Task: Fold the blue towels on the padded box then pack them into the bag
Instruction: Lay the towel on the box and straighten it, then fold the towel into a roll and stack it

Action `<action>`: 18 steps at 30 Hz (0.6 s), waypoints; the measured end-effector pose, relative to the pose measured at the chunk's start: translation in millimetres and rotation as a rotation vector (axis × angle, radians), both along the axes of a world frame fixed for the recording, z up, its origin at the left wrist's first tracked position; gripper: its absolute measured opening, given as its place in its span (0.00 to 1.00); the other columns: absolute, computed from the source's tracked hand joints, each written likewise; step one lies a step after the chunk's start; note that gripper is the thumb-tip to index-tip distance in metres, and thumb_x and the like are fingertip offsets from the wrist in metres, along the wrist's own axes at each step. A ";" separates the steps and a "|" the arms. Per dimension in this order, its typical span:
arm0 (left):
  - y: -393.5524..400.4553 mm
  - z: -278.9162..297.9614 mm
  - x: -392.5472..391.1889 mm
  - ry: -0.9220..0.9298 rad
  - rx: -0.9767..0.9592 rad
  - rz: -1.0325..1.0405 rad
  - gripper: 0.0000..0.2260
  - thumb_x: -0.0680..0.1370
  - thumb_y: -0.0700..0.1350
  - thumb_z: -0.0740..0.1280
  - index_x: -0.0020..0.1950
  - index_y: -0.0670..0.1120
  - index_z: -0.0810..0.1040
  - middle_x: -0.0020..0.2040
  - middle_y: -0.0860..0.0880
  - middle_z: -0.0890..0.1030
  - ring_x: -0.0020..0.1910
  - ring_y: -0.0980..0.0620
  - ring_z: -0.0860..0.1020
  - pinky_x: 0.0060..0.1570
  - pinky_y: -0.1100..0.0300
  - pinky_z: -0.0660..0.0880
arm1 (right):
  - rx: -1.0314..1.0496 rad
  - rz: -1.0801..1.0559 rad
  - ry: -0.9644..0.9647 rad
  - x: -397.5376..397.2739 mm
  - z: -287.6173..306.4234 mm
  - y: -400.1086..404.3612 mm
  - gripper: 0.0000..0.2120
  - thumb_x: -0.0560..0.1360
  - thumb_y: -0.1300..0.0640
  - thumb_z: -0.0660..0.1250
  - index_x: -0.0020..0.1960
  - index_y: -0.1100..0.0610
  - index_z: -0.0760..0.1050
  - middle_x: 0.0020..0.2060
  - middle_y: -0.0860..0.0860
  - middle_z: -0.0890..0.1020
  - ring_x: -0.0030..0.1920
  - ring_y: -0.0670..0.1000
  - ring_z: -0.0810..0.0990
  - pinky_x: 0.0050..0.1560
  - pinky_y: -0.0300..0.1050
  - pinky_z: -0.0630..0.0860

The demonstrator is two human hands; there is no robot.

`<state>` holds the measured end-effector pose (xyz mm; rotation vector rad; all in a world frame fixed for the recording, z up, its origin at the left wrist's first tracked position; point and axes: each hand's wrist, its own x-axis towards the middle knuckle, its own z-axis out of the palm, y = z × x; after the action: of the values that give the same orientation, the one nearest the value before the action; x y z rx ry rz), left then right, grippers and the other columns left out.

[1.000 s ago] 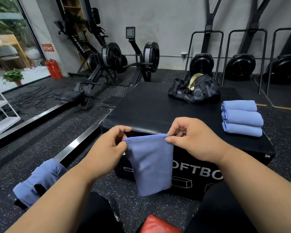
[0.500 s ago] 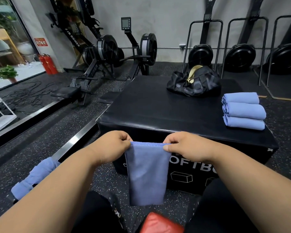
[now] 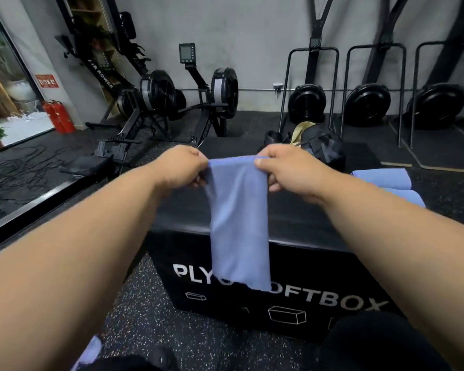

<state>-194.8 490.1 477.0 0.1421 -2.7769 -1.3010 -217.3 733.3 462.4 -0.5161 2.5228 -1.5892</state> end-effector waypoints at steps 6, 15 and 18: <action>15.1 95.8 -39.4 0.347 0.380 -0.046 0.04 0.75 0.33 0.64 0.44 0.36 0.79 0.36 0.42 0.78 0.34 0.48 0.76 0.37 0.54 0.77 | -0.123 -0.223 0.437 -42.0 98.0 -0.1 0.05 0.78 0.49 0.67 0.48 0.49 0.80 0.39 0.43 0.83 0.39 0.45 0.79 0.47 0.48 0.78; -31.7 -90.9 -49.6 0.095 0.362 0.108 0.05 0.78 0.40 0.74 0.43 0.44 0.82 0.37 0.48 0.81 0.36 0.53 0.77 0.34 0.65 0.75 | 0.103 0.023 0.111 -17.2 -82.4 -34.4 0.03 0.78 0.52 0.74 0.47 0.50 0.81 0.37 0.43 0.84 0.36 0.42 0.78 0.44 0.43 0.77; -47.2 -190.9 -39.5 -0.079 0.333 0.237 0.06 0.74 0.35 0.77 0.45 0.44 0.83 0.40 0.49 0.85 0.39 0.51 0.80 0.41 0.59 0.75 | 0.303 0.148 -0.091 -5.7 -155.9 -40.9 0.07 0.76 0.48 0.75 0.54 0.47 0.83 0.50 0.40 0.85 0.51 0.38 0.82 0.61 0.42 0.78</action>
<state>-234.2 442.9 286.1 0.5334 -2.4807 -1.7068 -222.9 692.5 306.6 -0.5619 2.5264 -1.1280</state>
